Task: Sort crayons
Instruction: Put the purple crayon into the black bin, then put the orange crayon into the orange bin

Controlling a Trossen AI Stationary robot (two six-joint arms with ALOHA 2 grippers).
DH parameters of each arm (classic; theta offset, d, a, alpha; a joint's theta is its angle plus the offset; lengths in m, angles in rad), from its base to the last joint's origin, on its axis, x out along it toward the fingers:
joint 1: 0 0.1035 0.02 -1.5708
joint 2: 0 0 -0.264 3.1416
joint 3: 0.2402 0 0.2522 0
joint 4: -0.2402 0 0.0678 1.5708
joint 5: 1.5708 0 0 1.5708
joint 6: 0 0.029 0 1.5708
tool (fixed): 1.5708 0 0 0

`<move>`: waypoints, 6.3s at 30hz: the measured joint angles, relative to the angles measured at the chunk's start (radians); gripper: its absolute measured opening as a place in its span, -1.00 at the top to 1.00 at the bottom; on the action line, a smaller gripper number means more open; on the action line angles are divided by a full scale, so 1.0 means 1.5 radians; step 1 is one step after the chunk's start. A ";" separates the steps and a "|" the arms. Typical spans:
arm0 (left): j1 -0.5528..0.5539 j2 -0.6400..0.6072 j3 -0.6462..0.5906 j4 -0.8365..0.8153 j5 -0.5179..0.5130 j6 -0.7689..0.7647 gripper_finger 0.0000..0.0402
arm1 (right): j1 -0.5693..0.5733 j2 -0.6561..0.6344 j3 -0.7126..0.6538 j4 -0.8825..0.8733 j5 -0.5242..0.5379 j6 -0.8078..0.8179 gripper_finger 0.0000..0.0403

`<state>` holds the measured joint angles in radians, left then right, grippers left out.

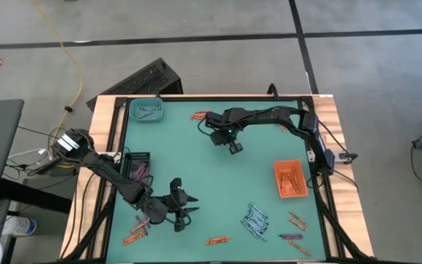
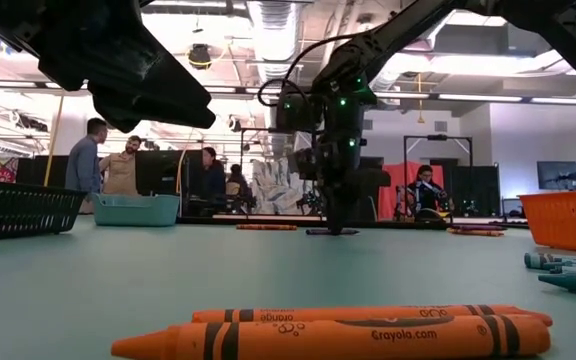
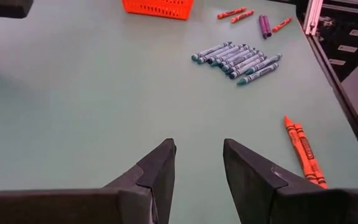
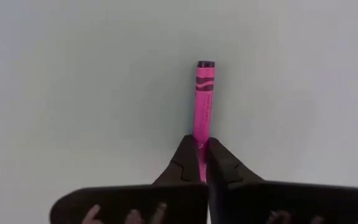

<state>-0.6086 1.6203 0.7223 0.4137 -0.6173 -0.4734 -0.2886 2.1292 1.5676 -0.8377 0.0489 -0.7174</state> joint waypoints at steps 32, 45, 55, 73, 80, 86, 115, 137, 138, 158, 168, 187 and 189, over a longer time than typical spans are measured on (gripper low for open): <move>-0.073 -0.001 0.000 0.325 -0.364 0.521 0.38 | 0.355 -0.261 0.001 0.228 0.002 0.124 1.00; -0.073 -0.001 0.000 0.606 -0.277 0.778 0.38 | 0.413 -0.277 0.002 0.287 0.000 0.129 1.00; -0.073 -0.001 0.007 0.595 -0.173 0.837 0.38 | 0.414 -0.277 0.002 0.357 0.000 0.134 1.00; -0.072 -0.001 0.051 0.572 -0.163 0.890 0.80 | 0.416 -0.277 0.002 0.370 -0.001 0.149 1.00; -0.072 -0.001 0.051 0.567 -0.157 0.894 0.95 | 0.416 -0.277 0.002 0.368 -0.002 0.163 0.98; -0.072 -0.001 0.051 0.530 -0.185 0.880 0.98 | 0.416 -0.276 0.002 0.339 0.057 0.173 0.73; 0.021 -0.399 0.051 -0.993 -0.121 -0.383 0.99 | 0.447 -0.276 -0.080 0.045 0.269 0.403 -0.07; 0.044 -0.403 -0.058 -1.057 0.089 -0.585 0.91 | 0.471 -0.276 -0.088 0.048 0.268 0.409 -0.06; 0.045 -0.403 -0.059 -1.050 0.089 -0.585 0.90 | 0.474 -0.276 -0.088 0.048 0.269 0.410 -0.06; 0.019 -0.403 0.066 -0.979 0.063 -0.491 0.27 | 0.503 -0.276 -0.088 0.045 0.284 0.428 -0.06; -0.105 -0.314 0.072 -0.814 0.173 -0.521 0.31 | 0.502 -0.276 -0.088 0.042 0.284 0.420 -0.06; -0.270 0.032 0.270 -0.834 0.197 -0.609 0.31 | 0.501 -0.276 -0.087 0.051 0.282 0.408 -0.06; -0.271 0.067 0.293 -0.858 0.204 -0.609 0.31 | 0.501 -0.276 -0.087 0.051 0.282 0.408 -0.06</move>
<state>-1.0147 1.7212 1.1626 -0.8732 -0.3108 -1.3869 0.4633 1.7145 1.4364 -0.7611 0.4725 -0.1051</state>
